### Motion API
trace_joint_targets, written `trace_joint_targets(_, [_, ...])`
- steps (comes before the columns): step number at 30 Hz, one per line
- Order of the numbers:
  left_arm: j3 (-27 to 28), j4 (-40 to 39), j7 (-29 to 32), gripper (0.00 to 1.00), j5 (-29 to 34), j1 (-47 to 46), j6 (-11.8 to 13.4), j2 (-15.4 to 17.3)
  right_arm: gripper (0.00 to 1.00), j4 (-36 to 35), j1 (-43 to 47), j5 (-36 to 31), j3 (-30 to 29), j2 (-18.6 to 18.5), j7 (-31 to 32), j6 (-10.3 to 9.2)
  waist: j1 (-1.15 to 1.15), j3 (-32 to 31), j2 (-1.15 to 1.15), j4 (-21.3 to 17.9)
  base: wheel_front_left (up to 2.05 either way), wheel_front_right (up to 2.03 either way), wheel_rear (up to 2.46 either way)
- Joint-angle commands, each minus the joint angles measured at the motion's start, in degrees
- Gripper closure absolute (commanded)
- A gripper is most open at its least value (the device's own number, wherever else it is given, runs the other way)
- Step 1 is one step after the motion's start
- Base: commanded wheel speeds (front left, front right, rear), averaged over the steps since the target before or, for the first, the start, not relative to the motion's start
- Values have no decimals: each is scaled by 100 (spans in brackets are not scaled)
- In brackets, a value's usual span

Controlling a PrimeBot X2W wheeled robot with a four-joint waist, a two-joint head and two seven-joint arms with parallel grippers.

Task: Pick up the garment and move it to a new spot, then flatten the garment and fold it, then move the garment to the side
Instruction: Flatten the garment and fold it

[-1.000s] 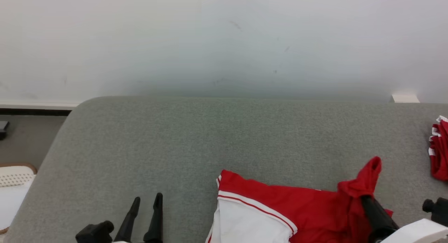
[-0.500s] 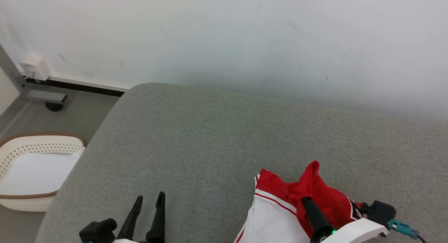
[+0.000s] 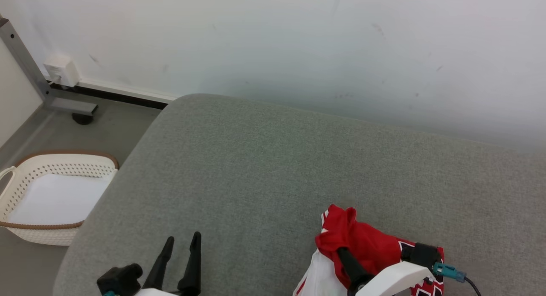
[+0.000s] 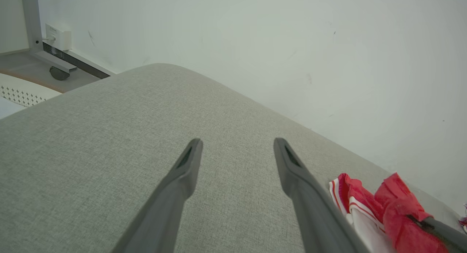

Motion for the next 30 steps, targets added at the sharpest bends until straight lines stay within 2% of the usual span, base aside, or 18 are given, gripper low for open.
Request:
trace_joint_targets(1, [14,16,2,0,75,-40,-4,3,84,132,-134,232,174,-19,-32,4,0,-1,0,-17,0,0,0])
trace_joint_targets(2, [24,20,2,0,77,-40,-5,1,25,203,-184,313,285,-18,-31,4,0,-1,0,-27,0,0,0])
trace_joint_targets(3, [28,23,2,0,78,-39,-7,-3,0,239,-242,425,392,-19,-36,4,0,1,0,-39,0,0,0])
trace_joint_targets(9, [68,50,2,0,72,-6,-9,-21,0,93,-466,896,704,-21,-126,3,0,-12,0,-162,0,0,0])
trace_joint_targets(14, [98,44,2,0,86,25,-18,-31,0,-348,-569,917,586,-148,-243,3,0,-43,0,-293,0,0,0])
trace_joint_targets(18, [124,2,2,0,99,72,-13,-50,0,-964,-514,708,401,-647,-458,4,0,-64,0,-413,0,0,0])
trace_joint_targets(24, [172,-55,2,0,113,147,-21,-76,0,-1463,-281,203,-24,-1651,-824,3,0,-86,0,-622,0,0,0])
trace_joint_targets(27, [192,-74,2,0,122,155,-32,-89,0,-1364,-180,-479,-258,-2135,-982,3,0,-92,0,-725,0,0,0])
trace_joint_targets(30, [200,-91,2,0,137,164,-42,-111,0,-870,-73,-1439,-558,-2339,-1050,3,0,-93,0,-811,0,0,0])
